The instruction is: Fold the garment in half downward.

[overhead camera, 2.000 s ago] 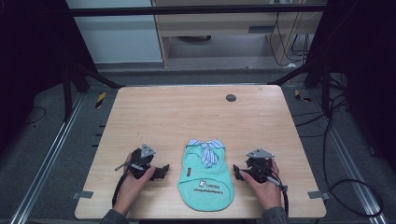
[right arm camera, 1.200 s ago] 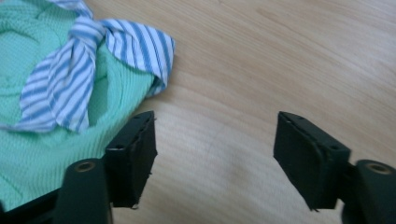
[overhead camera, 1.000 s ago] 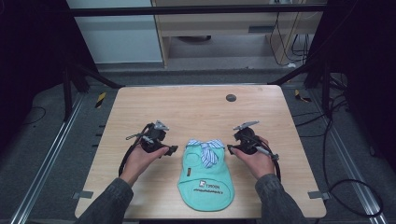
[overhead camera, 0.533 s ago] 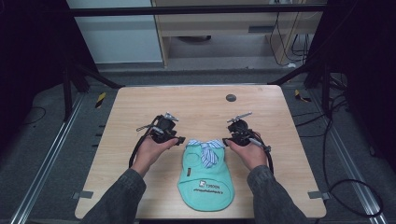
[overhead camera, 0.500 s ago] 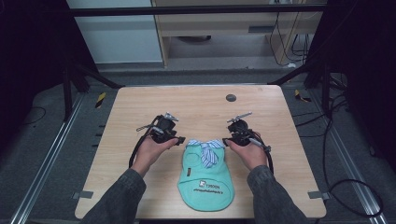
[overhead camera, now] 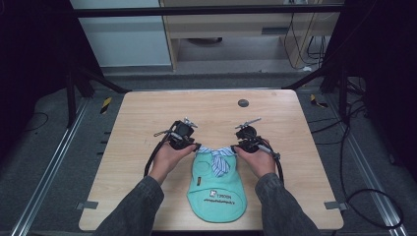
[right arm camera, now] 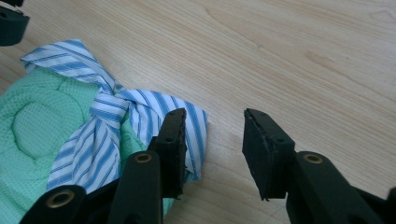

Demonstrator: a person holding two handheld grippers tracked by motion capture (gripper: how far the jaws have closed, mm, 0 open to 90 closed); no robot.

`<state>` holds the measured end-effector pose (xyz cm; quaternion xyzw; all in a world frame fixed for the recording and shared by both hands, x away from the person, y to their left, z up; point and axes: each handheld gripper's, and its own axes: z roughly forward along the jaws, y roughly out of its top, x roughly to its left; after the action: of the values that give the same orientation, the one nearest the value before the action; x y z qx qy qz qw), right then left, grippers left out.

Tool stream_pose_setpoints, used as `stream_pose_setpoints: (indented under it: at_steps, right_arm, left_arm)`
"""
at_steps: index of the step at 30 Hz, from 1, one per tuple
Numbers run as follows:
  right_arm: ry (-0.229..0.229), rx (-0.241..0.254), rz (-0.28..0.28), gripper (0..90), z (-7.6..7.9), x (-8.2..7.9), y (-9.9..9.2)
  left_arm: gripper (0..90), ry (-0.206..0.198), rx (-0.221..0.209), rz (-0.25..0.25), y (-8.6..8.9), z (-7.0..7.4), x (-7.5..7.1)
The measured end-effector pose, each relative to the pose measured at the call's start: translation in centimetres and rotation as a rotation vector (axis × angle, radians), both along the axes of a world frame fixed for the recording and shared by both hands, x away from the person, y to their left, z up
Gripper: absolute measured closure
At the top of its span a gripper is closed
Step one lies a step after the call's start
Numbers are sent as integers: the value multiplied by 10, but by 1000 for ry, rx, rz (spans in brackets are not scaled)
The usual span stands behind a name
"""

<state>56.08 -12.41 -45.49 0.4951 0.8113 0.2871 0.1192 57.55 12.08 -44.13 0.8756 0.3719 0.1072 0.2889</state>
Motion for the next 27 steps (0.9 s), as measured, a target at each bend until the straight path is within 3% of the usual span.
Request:
stream_pose_setpoints:
  at_steps: [8,18,27]
  right_arm:
    - [13,7,9,577,-8,3,6]
    - [31,-28,24,545,-20,8,17]
    - [43,-40,34,538,-25,8,17]
  left_arm:
    - [619,22,10,-4,-6,-10,3]
    - [624,49,31,-5,-10,-29,5]
    - [628,54,38,-10,-11,-33,6]
